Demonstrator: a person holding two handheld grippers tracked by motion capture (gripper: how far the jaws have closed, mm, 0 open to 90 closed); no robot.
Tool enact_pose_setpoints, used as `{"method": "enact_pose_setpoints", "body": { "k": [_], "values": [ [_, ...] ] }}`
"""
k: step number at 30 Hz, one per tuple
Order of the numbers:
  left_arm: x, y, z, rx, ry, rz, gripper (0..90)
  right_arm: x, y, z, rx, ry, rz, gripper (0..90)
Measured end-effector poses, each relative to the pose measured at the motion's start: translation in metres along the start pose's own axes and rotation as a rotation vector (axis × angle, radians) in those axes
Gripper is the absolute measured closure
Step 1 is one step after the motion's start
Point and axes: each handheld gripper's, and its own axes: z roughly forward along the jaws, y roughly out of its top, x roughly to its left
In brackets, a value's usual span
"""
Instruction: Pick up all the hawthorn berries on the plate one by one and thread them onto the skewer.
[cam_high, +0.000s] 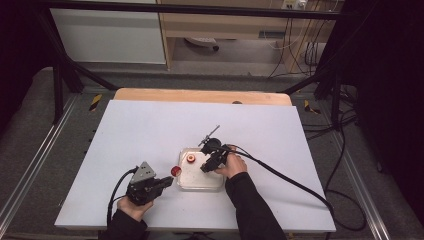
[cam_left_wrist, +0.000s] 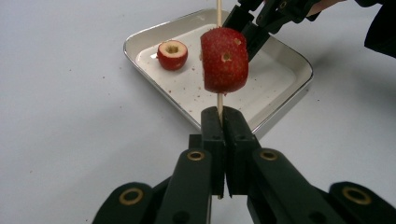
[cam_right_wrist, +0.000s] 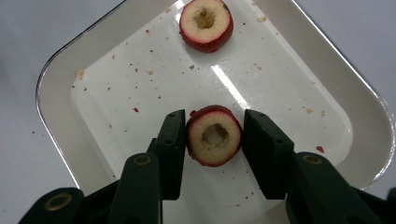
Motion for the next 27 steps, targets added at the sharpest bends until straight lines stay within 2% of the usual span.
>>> {"method": "enact_pose_setpoints", "body": {
  "k": [6,11,18,22,27],
  "values": [
    [-0.001,0.000,0.000,-0.001,0.000,0.001,88.1,-0.001,0.000,-0.001,0.006,0.000,0.018,60.9],
    [-0.001,0.001,-0.001,-0.011,0.003,-0.001,88.0,-0.001,0.001,-0.012,-0.052,0.013,0.074,61.1],
    [-0.002,0.001,-0.004,-0.028,0.010,-0.001,88.1,0.000,-0.001,-0.037,-0.186,0.055,0.189,61.2],
    [-0.004,0.002,-0.005,-0.037,0.011,-0.003,88.1,0.001,-0.008,-0.049,-0.293,0.102,0.248,61.2],
    [-0.007,0.003,-0.007,-0.049,0.010,-0.007,88.1,0.003,-0.022,-0.059,-0.434,0.150,0.299,61.3]
  ]
}}
